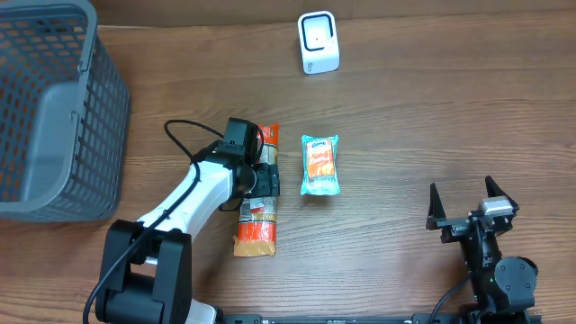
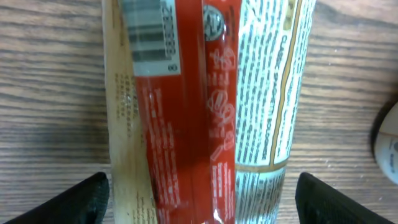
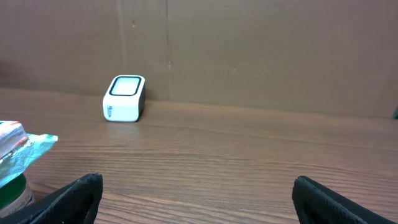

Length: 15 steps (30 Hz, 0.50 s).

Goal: Scan the item barcode
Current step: 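Lift the red package out and place it beside the green packet, then open the left gripper and withdraw it toward the basket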

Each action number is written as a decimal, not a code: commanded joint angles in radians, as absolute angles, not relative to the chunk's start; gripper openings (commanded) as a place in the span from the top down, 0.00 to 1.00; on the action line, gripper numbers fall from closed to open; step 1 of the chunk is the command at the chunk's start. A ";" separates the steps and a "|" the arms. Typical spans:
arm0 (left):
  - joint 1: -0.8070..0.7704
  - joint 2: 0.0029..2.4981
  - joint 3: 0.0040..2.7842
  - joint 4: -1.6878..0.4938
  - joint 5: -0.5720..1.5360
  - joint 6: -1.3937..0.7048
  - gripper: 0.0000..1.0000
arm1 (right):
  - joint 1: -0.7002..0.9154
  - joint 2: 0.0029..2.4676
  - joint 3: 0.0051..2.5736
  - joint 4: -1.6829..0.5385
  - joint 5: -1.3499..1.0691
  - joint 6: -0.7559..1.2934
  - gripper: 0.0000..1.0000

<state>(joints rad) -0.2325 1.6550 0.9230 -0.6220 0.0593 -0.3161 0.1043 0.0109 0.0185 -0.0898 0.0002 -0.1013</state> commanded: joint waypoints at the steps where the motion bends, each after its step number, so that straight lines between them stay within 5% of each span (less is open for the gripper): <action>1: -0.234 1.653 0.988 -0.658 0.067 -0.268 0.13 | 0.099 0.003 0.008 -0.084 -0.002 -0.102 0.00; 15: -0.114 1.653 1.489 -1.044 -0.114 -0.179 0.07 | 0.099 0.003 0.008 -0.084 -0.002 -0.102 0.00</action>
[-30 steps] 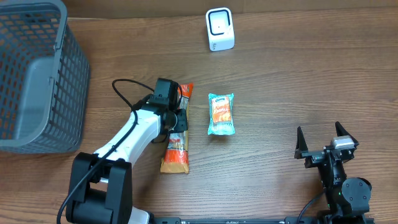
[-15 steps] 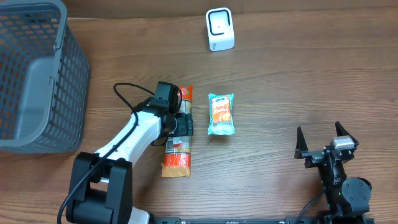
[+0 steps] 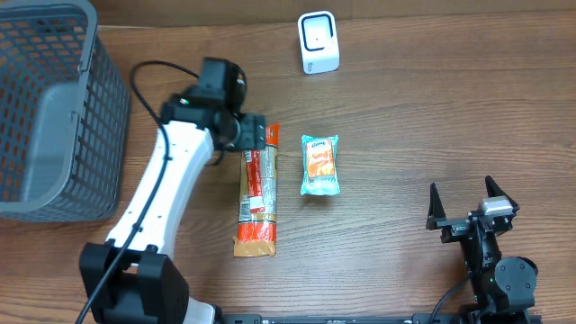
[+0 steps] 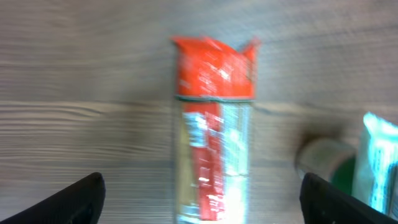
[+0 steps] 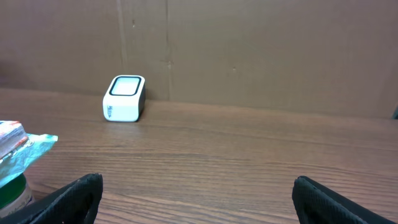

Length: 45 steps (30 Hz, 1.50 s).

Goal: Scan the item barcode
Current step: 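Open the left gripper and withdraw it toward the basket, then move the right gripper forward toward the green packet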

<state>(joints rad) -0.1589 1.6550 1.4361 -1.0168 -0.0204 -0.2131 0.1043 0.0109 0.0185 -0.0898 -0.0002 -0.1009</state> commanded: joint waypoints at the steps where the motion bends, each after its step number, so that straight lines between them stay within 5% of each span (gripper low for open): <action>1: -0.093 1.653 1.494 -1.048 -0.134 -0.179 0.05 | 0.099 0.003 0.008 -0.084 -0.002 -0.102 0.00; 13: 0.111 1.656 1.465 -1.039 -0.138 -0.189 0.00 | 0.099 0.003 0.008 -0.084 -0.002 -0.102 0.00; 32: 0.117 1.656 1.465 -1.040 -0.138 -0.190 0.00 | 0.099 0.003 0.008 -0.084 -0.005 -0.101 0.00; 38: 0.117 1.656 1.465 -1.040 -0.138 -0.190 0.00 | 0.099 0.003 0.009 -0.083 -0.042 0.181 0.00; 45: 0.117 1.656 1.465 -1.040 -0.138 -0.190 0.00 | 0.098 0.003 0.101 -0.115 -0.106 0.186 0.00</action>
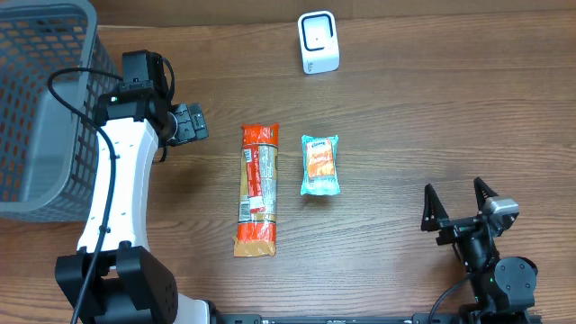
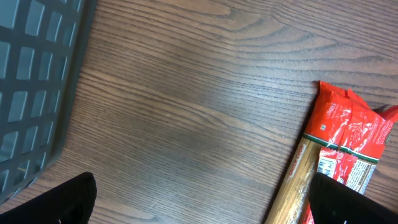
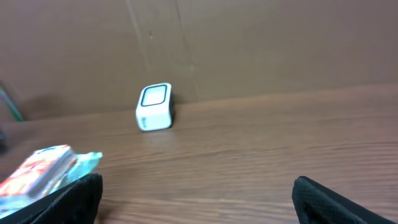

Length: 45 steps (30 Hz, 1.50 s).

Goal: Scan the item barcode
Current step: 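Move the right gripper forward toward the green packet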

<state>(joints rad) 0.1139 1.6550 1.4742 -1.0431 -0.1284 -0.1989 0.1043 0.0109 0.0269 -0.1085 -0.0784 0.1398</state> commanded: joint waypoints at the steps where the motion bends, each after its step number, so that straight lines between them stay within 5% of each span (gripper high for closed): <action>1: 0.117 1.656 1.465 -1.040 -0.138 -0.190 0.00 | 0.098 0.004 0.134 -0.137 -0.106 0.186 0.00; 9: 0.118 1.656 1.465 -1.040 -0.138 -0.190 0.00 | 0.099 0.216 0.558 -0.387 -0.079 0.181 0.00; 19: 0.117 1.656 1.465 -1.040 -0.138 -0.190 0.00 | 0.099 0.914 1.366 -1.057 -0.140 0.180 0.00; 24: 0.117 1.656 1.465 -1.040 -0.138 -0.190 0.00 | 0.099 1.158 1.549 -1.187 -0.319 0.179 0.00; 26: 0.117 1.656 1.465 -1.040 -0.138 -0.190 0.00 | 0.099 1.223 1.552 -1.187 -0.429 0.179 0.12; 29: 0.117 1.656 1.465 -1.040 -0.138 -0.190 0.00 | 0.107 1.315 1.551 -1.206 -0.477 0.180 0.54; 31: 0.117 1.656 1.465 -1.040 -0.138 -0.190 0.00 | 0.126 1.370 1.551 -1.223 -0.477 0.179 0.65; 45: 0.117 1.656 1.465 -1.040 -0.138 -0.190 0.00 | 0.381 1.649 1.529 -1.180 -0.405 0.192 0.57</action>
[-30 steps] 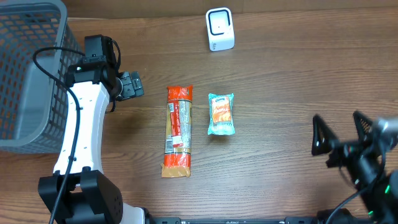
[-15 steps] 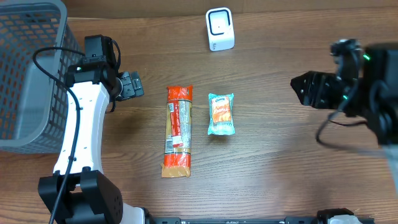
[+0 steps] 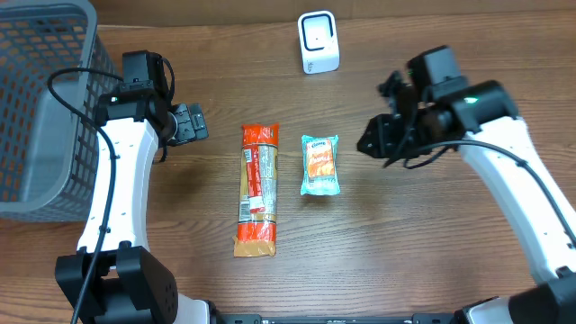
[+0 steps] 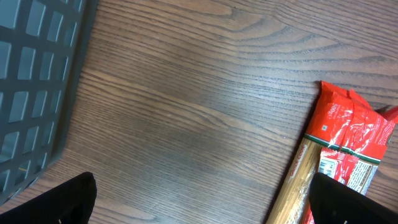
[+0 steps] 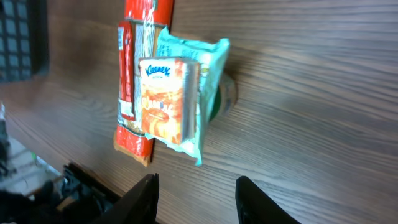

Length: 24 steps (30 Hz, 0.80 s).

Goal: Scan the item barcode
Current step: 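Move the right gripper forward toward the green packet, then grasp the orange Kleenex pack beside the green packet with the right gripper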

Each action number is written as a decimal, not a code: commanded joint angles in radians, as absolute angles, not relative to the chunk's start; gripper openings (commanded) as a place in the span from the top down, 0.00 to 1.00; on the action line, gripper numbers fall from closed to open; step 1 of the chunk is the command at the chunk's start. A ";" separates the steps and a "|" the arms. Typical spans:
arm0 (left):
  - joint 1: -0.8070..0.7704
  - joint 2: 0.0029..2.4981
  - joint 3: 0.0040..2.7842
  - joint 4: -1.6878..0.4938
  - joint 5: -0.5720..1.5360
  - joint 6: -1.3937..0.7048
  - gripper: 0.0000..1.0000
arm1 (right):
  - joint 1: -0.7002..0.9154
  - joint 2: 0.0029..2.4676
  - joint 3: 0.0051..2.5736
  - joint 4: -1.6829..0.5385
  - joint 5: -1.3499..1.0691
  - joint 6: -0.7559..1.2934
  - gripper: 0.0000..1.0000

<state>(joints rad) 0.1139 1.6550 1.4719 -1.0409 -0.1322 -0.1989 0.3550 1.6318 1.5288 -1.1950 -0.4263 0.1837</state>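
Note:
A small teal tissue pack [image 3: 320, 166] [image 5: 171, 102] lies at the table's middle. Just left of it is a long red and clear spaghetti pack [image 3: 257, 189] [image 5: 137, 81] [image 4: 339, 165]. The white barcode scanner [image 3: 318, 42] stands at the far edge. My right gripper [image 3: 373, 144] [image 5: 199, 202] hangs open just right of the tissue pack, nothing between its fingers. The open, empty left gripper [image 3: 191, 123] [image 4: 202, 202] is left of the spaghetti's top end.
A grey mesh basket [image 3: 49, 108] [image 4: 37, 81] fills the far left, close to my left arm. A round green-edged thing [image 5: 227, 94] peeks out from under the tissue pack in the right wrist view.
My right arm has moved from the near right edge of the table to just right of the tissue pack, wrist camera now looking down on it. The left arm has not moved.
My left gripper was open over the middle of the spaghetti pack, then over its red top end, then off to the left by the basket, where it stays. The packs have not moved. My right arm stayed at the near right, then came up beside the tissue pack.

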 commanded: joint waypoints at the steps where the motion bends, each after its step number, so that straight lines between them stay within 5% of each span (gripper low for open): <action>1: 0.118 1.656 1.465 -1.040 -0.138 -0.190 0.00 | 0.394 1.657 1.525 -1.167 -0.405 0.204 0.58; 24: 0.117 1.656 1.465 -1.040 -0.138 -0.190 0.00 | 0.496 1.803 1.490 -1.021 -0.345 0.241 0.58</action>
